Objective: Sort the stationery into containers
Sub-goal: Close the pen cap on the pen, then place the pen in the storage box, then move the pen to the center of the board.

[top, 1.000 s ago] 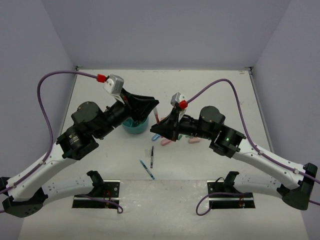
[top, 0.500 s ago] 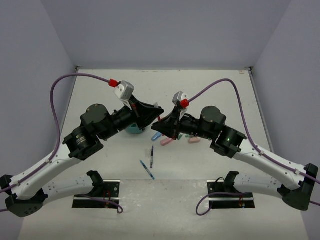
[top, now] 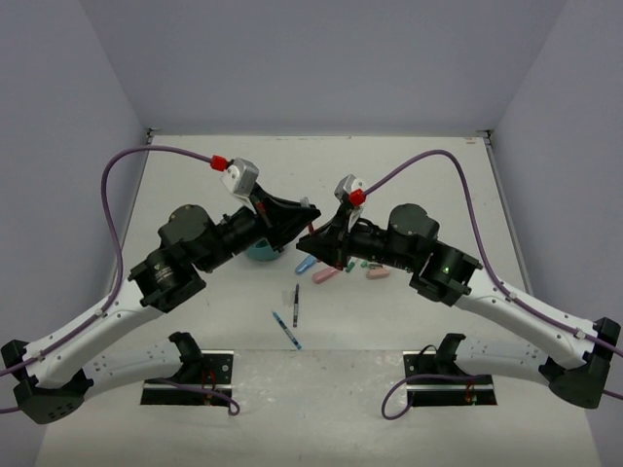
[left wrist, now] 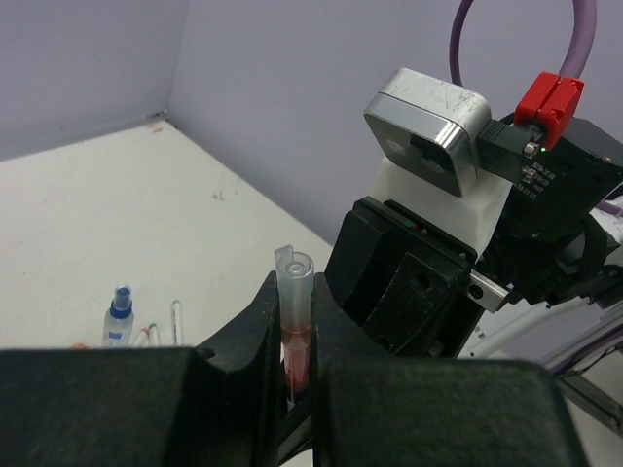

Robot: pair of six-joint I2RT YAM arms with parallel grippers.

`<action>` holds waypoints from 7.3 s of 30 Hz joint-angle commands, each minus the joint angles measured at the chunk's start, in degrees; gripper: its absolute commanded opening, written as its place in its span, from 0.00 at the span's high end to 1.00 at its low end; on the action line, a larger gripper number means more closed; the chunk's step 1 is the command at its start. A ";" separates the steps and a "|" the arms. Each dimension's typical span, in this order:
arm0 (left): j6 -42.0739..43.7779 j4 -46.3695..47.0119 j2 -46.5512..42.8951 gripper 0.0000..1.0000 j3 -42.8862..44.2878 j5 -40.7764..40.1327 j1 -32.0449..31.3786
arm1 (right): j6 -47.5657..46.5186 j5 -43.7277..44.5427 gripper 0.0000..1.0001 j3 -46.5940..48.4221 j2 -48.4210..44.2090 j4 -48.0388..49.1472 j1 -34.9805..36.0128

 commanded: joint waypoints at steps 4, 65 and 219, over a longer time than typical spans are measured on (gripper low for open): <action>-6.39 11.07 0.84 1.00 -13.65 9.03 -0.40 | 0.96 10.92 1.00 15.02 2.19 2.72 -1.49; -4.82 6.23 3.86 1.00 -12.55 9.36 -0.66 | 1.01 7.38 1.00 20.09 5.24 2.54 -4.80; -5.09 -40.98 -15.79 0.00 -11.00 -37.69 19.03 | 38.60 29.98 0.87 6.37 49.29 -30.12 6.70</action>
